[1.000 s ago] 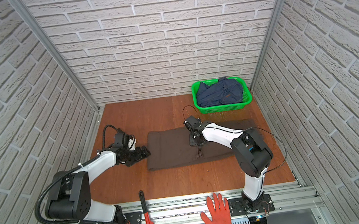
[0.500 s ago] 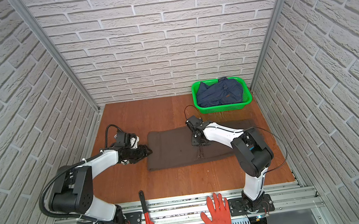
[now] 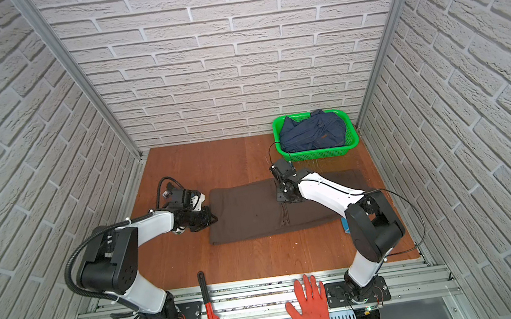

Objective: Fold and stack the trousers
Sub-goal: Fold the trousers at the center of the table.

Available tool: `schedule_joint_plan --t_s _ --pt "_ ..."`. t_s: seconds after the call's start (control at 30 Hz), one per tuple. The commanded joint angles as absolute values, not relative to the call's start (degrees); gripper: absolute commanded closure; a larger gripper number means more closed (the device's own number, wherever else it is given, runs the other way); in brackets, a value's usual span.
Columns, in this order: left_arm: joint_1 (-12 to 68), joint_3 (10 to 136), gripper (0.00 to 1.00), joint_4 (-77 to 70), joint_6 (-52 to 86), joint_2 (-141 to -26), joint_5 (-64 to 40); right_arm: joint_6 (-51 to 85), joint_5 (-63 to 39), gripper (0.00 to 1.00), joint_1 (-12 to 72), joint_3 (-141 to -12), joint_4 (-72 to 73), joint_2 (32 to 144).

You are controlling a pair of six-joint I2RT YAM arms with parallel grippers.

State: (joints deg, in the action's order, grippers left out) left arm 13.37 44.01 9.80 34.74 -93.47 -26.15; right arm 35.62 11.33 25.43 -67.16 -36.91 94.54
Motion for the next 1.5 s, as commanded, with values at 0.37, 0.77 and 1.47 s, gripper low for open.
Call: schedule_joint_plan --t_s 0.37,0.77,1.47 --pt "7.8 52.5 1.00 39.6 28.3 -78.5 -1.7 31.5 10.6 0.51 19.4 -64.2 -36.0 87.4" --pt "-1.1 60.2 1.00 50.1 21.2 -75.5 7.7 29.9 7.5 0.45 9.4 -63.5 -34.3 87.8" --pt "-5.4 67.4 1.00 52.3 18.4 -74.1 -0.2 29.4 -15.3 0.43 4.4 -60.3 -21.6 99.5"
